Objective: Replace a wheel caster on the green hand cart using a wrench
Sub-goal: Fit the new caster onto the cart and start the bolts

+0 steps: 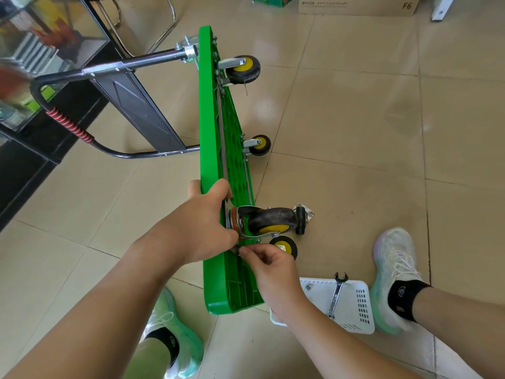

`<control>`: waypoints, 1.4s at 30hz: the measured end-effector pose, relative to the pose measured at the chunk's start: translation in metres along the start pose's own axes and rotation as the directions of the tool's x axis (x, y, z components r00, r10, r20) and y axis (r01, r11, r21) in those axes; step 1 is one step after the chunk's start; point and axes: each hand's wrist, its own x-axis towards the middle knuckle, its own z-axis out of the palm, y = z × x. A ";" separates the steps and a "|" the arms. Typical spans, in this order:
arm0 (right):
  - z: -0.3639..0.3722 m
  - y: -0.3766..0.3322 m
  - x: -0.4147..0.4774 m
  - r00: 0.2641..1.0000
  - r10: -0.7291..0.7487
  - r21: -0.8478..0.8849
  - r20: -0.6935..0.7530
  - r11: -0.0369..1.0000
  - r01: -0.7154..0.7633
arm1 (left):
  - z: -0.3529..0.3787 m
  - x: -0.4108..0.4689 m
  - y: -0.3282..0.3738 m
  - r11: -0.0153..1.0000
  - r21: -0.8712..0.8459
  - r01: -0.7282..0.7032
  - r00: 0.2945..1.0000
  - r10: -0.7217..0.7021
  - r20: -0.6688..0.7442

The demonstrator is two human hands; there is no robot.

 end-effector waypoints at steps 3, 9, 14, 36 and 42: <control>-0.001 -0.003 0.001 1.000 0.022 -0.021 0.008 1.000 -0.022 | 0.000 0.001 0.000 1.000 0.001 0.001 1.000 -0.001 -0.001; 0.000 -0.005 0.000 0.998 0.042 0.039 0.050 0.998 -0.044 | 0.000 0.001 -0.003 1.000 -0.014 -0.010 1.000 0.010 0.000; -0.002 -0.004 0.000 0.997 0.044 0.058 0.056 0.997 -0.047 | 0.000 0.000 -0.004 0.999 -0.029 -0.031 1.000 0.031 0.002; 0.001 -0.001 0.001 0.998 0.053 0.098 0.036 0.994 -0.056 | -0.002 0.000 -0.005 0.999 -0.031 -0.030 0.999 0.031 0.029; 0.002 -0.006 0.001 0.997 0.063 0.093 0.033 0.993 -0.066 | -0.002 0.001 -0.005 0.999 -0.030 -0.027 0.999 0.028 0.021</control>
